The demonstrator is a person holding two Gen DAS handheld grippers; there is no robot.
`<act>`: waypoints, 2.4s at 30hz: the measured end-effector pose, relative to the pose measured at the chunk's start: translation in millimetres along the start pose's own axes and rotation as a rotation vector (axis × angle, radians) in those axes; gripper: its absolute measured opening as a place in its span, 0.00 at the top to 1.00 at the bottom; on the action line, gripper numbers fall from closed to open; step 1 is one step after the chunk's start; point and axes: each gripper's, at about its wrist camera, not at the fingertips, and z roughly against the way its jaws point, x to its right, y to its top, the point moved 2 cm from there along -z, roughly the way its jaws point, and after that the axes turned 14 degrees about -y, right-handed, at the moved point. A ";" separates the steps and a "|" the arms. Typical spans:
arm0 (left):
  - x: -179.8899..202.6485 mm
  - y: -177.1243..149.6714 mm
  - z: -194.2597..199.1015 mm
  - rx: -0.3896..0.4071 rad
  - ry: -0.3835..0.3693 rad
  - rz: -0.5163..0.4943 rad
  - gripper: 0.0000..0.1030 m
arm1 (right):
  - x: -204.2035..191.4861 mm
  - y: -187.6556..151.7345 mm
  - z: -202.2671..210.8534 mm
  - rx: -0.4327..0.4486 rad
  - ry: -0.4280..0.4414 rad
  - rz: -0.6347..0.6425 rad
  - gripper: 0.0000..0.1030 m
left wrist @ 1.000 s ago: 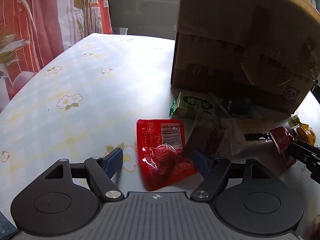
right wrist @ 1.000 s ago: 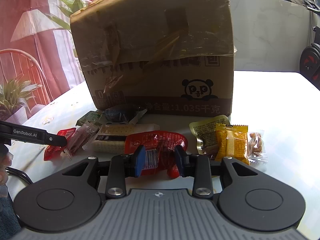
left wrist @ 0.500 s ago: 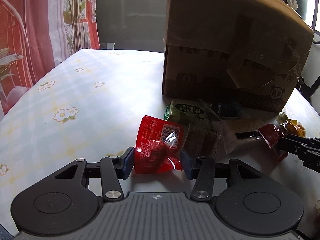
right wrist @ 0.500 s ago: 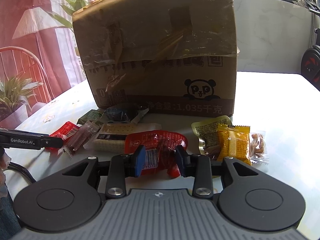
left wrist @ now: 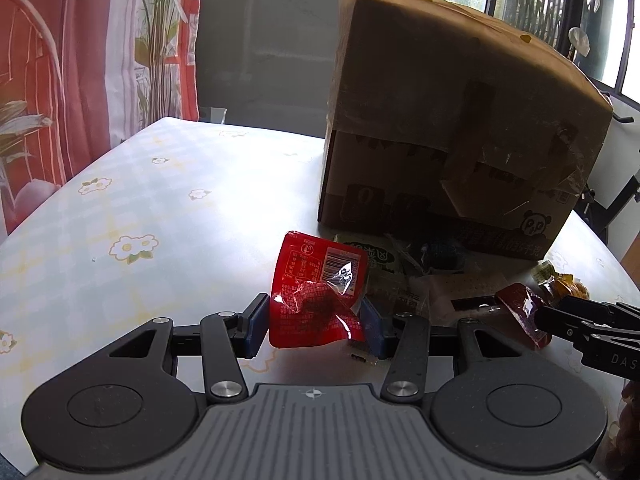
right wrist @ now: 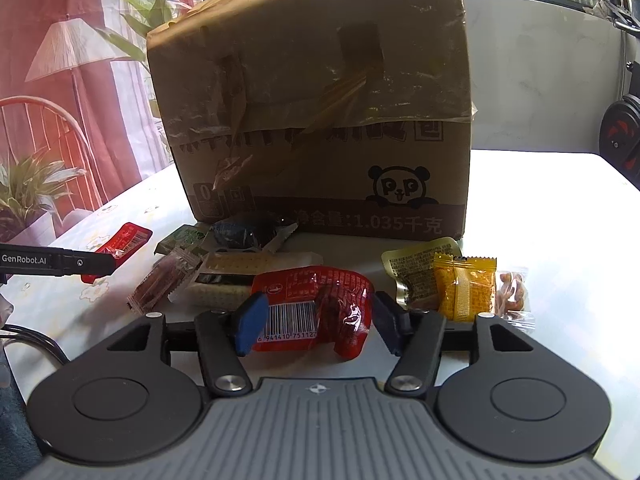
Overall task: Organize snacks
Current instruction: 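Grasp the red sausage pack with the right tool while the left tool grasps the red pouch, then carry both red packs over the box and open both tools to drop them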
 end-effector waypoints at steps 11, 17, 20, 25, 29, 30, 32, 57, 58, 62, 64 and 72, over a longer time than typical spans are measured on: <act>-0.8 0.2 5.1 0.034 -0.038 0.001 0.50 | -37.1 9.2 -13.7 -0.044 -0.045 0.207 0.23; -3.9 0.5 6.9 0.047 -0.044 0.007 0.50 | -37.1 10.7 -31.4 -0.090 -0.075 0.188 0.28; -3.3 0.4 4.9 0.045 -0.045 0.008 0.50 | -36.9 6.2 -28.0 -0.077 -0.090 0.191 0.32; -1.7 0.1 2.5 0.036 -0.053 -0.001 0.50 | -26.9 6.5 -24.7 -0.070 -0.079 0.133 0.37; -3.4 1.4 4.3 0.045 -0.053 -0.001 0.50 | -26.3 6.8 -23.0 -0.057 -0.065 0.125 0.54; -3.8 1.5 4.7 0.047 -0.054 -0.002 0.50 | -26.5 6.7 -22.8 -0.055 -0.061 0.124 0.59; -3.6 1.7 5.5 0.050 -0.057 -0.006 0.50 | -25.8 6.1 -21.5 -0.053 -0.055 0.119 0.70; 84.8 169.2 42.4 0.367 -0.169 -0.283 0.49 | 7.7 166.7 53.7 0.288 0.038 0.034 0.73; 91.4 181.0 35.3 0.360 -0.190 -0.289 0.49 | 10.0 177.6 51.5 0.300 0.035 0.034 0.73; 115.4 212.2 -3.7 0.321 -0.241 -0.302 0.49 | 15.7 209.3 30.1 0.323 -0.025 0.074 0.73; 122.8 223.2 -29.5 0.283 -0.265 -0.278 0.49 | 20.3 220.8 9.2 0.301 -0.047 0.074 0.73; 138.6 235.0 -109.6 0.164 -0.250 -0.300 0.38 | 34.9 220.0 -39.3 0.215 -0.079 0.082 0.45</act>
